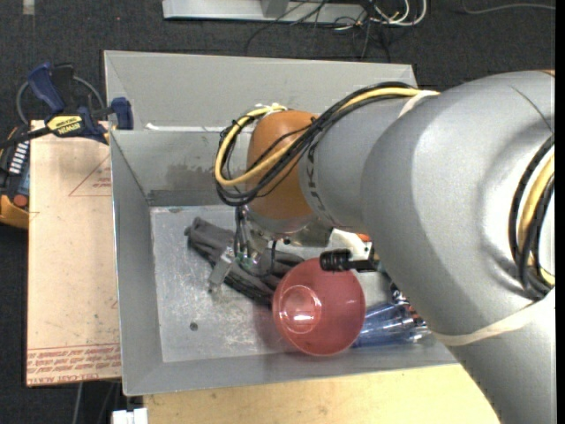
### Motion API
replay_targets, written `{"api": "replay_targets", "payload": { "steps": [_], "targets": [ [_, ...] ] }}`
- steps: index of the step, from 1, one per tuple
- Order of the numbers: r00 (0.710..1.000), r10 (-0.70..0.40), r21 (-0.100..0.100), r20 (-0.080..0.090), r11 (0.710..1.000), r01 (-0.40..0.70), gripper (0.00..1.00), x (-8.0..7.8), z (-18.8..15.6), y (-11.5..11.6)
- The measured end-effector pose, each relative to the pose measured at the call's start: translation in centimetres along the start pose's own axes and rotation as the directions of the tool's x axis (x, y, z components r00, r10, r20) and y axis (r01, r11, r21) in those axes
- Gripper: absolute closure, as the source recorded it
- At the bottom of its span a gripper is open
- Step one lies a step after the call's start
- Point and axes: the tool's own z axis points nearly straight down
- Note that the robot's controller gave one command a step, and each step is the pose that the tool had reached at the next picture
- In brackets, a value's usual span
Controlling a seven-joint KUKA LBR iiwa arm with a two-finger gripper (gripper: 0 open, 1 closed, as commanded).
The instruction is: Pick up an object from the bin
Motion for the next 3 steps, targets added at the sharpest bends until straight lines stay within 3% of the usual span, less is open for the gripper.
{"api": "replay_targets", "payload": {
  "steps": [1, 3],
  "targets": [
    [0.999, 0.032, 0.014, -0.016, 0.999, -0.031, 1.00, 4.08, -0.22, -1.43],
    [0.999, 0.033, 0.015, -0.017, 0.999, -0.032, 1.00, 4.11, -0.48, -1.48]
  ]
}}
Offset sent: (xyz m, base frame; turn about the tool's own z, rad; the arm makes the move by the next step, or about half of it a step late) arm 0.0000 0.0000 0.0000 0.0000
